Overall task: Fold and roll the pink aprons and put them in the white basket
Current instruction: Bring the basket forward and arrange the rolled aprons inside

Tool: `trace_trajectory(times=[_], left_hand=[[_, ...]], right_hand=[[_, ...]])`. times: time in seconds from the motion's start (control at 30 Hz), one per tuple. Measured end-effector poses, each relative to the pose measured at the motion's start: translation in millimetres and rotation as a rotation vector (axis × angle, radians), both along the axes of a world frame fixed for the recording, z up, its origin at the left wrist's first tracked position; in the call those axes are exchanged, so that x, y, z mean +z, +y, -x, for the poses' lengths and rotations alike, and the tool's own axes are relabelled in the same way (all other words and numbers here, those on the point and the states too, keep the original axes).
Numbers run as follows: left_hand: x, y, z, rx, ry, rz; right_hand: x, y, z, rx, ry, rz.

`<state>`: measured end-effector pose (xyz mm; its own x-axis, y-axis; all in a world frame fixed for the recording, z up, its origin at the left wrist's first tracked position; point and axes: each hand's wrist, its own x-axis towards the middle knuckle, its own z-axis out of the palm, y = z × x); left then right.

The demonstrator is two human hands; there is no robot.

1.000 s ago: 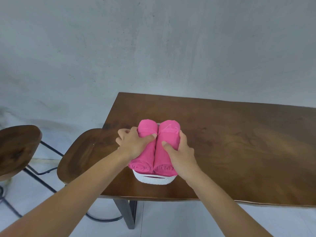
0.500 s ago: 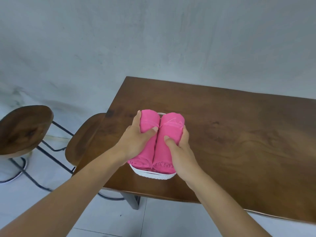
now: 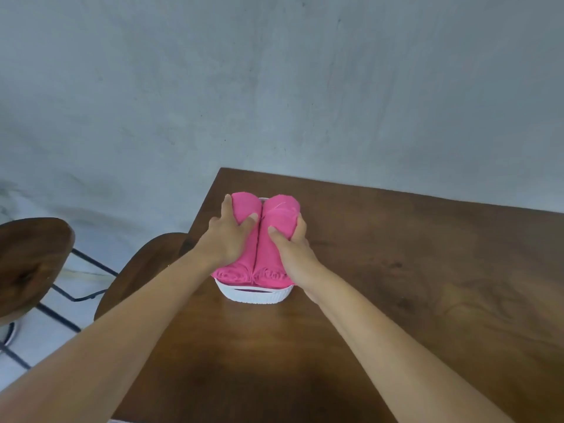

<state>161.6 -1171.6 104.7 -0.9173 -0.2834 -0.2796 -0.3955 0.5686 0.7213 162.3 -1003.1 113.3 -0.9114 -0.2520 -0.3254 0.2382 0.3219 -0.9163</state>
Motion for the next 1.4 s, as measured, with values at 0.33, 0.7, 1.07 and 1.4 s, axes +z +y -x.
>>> trace_trajectory(times=[0.33,0.7,1.07,1.4], left_hand=[[8,-62,116,0.058,0.008,0.036],[8,-102,214,0.028,0.015,0.072],[13,-109,219,-0.028,0.023,0.123],[43,-97,168,-0.182,0.135,0.492]], right_hand=[[5,-69,122,0.004,-0.024,-0.022],[1,-116,217,-0.055,-0.047,0.015],[7,-120,214,-0.077,-0.026,0.002],[35,-77,163,0.066,0.099,-0.37]])
